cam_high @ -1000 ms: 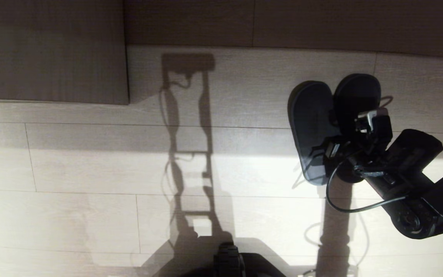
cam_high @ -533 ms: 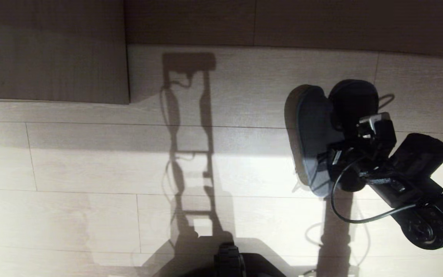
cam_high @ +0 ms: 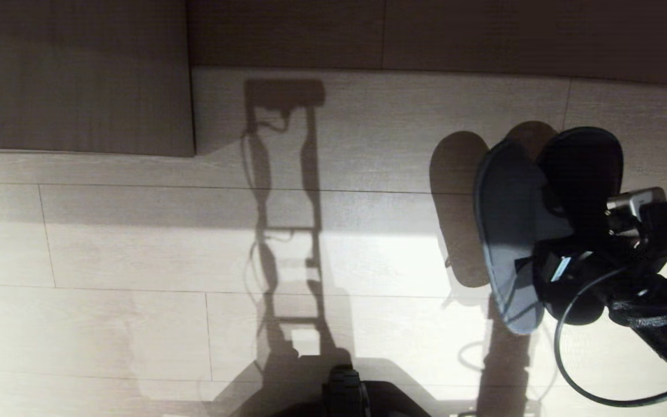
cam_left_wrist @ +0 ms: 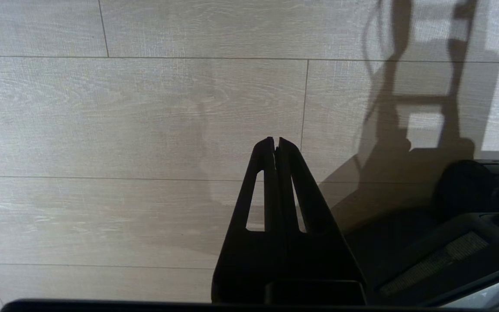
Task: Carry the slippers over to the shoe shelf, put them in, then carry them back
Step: Pick up the slippers on the floor, then place the slippers into the shoe cabinet
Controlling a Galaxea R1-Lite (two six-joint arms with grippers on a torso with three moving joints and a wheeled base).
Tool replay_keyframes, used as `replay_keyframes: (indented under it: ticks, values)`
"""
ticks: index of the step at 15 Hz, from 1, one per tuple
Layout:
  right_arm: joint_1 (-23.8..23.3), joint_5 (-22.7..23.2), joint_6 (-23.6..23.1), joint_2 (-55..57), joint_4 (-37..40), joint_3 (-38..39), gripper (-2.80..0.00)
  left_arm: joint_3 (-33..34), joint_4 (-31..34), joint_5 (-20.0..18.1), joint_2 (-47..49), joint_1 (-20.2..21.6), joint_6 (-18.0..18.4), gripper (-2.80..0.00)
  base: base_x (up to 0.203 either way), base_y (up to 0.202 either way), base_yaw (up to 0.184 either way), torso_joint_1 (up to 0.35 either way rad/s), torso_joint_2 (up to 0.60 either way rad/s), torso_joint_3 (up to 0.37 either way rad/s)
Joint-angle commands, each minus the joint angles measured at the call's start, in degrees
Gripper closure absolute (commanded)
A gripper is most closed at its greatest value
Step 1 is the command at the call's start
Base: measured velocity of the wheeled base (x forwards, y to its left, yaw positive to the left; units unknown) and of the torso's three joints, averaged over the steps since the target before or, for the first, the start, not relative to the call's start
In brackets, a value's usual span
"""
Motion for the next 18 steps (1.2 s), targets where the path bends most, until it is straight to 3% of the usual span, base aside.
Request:
replay_keyframes:
  ticks: [1,3,6,12,15,18]
  values:
    - [0.03,0.0,-0.04,-6.57,0.17,3.36,0.0,0.0,0.01,0.04,0.05,-0.04,-0.04,0.0,0.0,0.0,0.0,0.0,0.0,0.0]
    - [0.03,-0.08,0.03,-10.67,3.23,6.01,0.0,0.0,0.01,-0.01,0.05,-0.04,-0.04,0.0,0.0,0.0,0.0,0.0,0.0,0.0]
    - [0.01,-0.28,0.09,-28.37,13.53,7.29,0.0,0.0,0.01,-0.05,0.05,-0.04,-0.04,0.0,0.0,0.0,0.0,0.0,0.0,0.0]
    - [-1.69,0.17,0.22,-64.0,57.29,1.02,0.0,0.0,0.01,-0.05,0.05,-0.04,-0.04,0.0,0.0,0.0,0.0,0.0,0.0,0.0]
    - [-6.25,1.6,0.32,-75.67,64.82,-0.22,0.0,0.0,0.01,0.04,0.05,-0.04,0.04,0.0,0.0,0.0,0.0,0.0,0.0,0.0]
    - [-7.74,3.2,0.4,-85.02,72.25,2.77,0.0,0.0,0.01,0.04,0.05,-0.04,-0.13,0.0,0.0,0.0,0.0,0.0,0.0,0.0]
